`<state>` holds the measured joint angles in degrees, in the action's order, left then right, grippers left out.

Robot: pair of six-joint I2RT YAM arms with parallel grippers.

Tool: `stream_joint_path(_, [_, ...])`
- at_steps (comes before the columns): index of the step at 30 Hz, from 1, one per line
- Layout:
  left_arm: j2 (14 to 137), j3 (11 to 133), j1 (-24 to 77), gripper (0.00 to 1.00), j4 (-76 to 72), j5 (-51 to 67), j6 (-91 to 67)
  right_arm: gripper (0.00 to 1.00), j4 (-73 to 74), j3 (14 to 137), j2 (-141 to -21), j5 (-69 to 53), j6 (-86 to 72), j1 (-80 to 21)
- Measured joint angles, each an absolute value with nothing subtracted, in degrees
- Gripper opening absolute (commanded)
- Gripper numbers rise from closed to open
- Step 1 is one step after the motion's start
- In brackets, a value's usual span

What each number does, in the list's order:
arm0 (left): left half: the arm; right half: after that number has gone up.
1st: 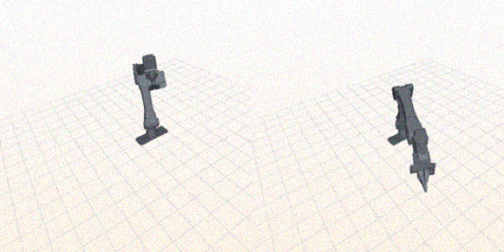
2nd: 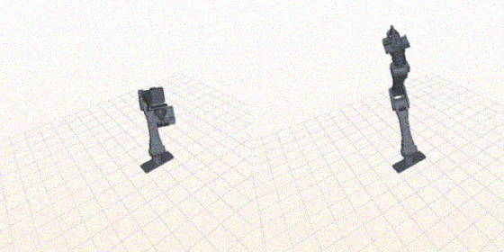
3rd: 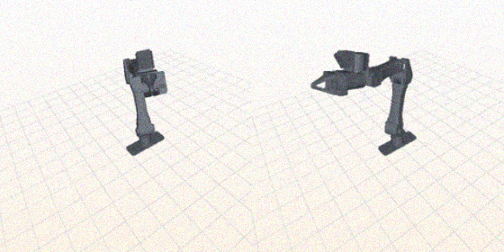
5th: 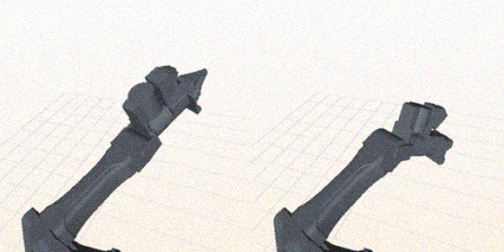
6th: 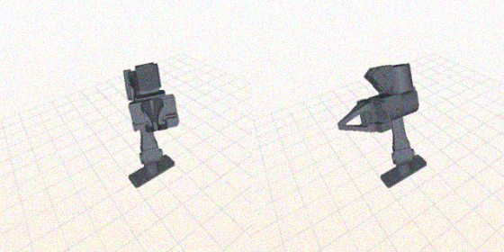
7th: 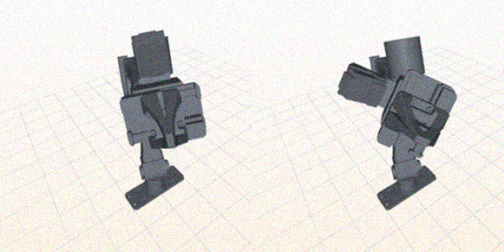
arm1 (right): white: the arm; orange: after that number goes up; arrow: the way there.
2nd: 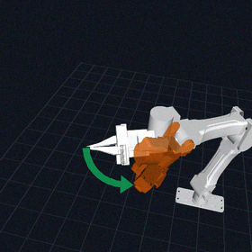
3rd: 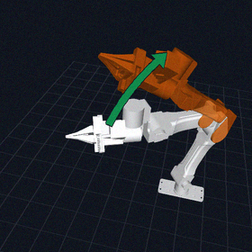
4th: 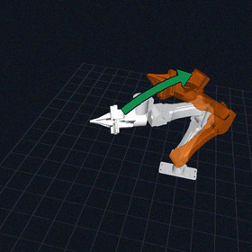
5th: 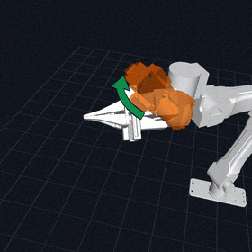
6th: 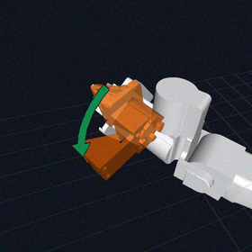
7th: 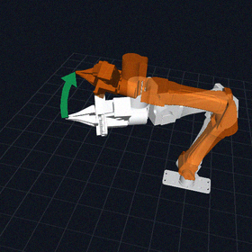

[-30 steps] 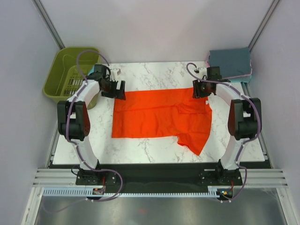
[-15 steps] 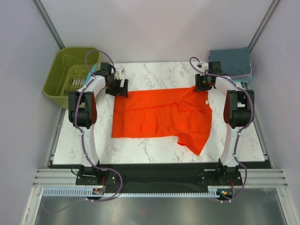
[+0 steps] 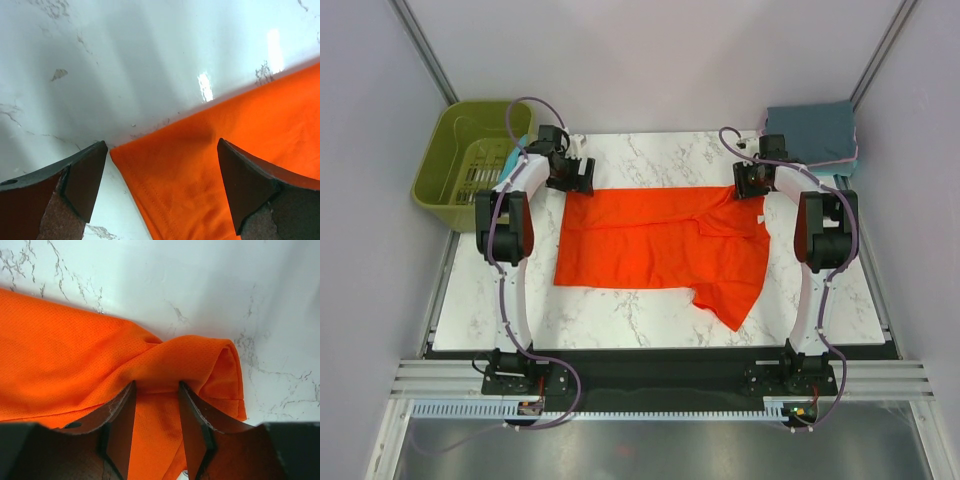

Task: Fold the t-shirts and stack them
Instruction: Fold the tshirt

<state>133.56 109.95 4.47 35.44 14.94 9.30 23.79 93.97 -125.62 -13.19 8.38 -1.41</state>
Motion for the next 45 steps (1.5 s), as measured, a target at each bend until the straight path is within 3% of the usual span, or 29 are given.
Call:
stream_joint_path(17, [135.7, 114.4, 3.9, 0.99, 34.6, 13.5, 8.6, 0.48, 24.9, 97.0, -127.2, -7.6, 11.4, -4.3])
stream_joint_path(30, [113.5, 108.4, 6.9, 0.98, 37.8, 21.5, 5.0, 0.48, 24.8, 96.9, -127.2, -7.0, 11.8, -4.4])
stream_joint_path(45, [126.6, 100.9, 7.0, 0.98, 44.8, 23.6, 4.1, 0.48, 24.9, 96.7, -127.0, -7.2, 11.5, -4.4])
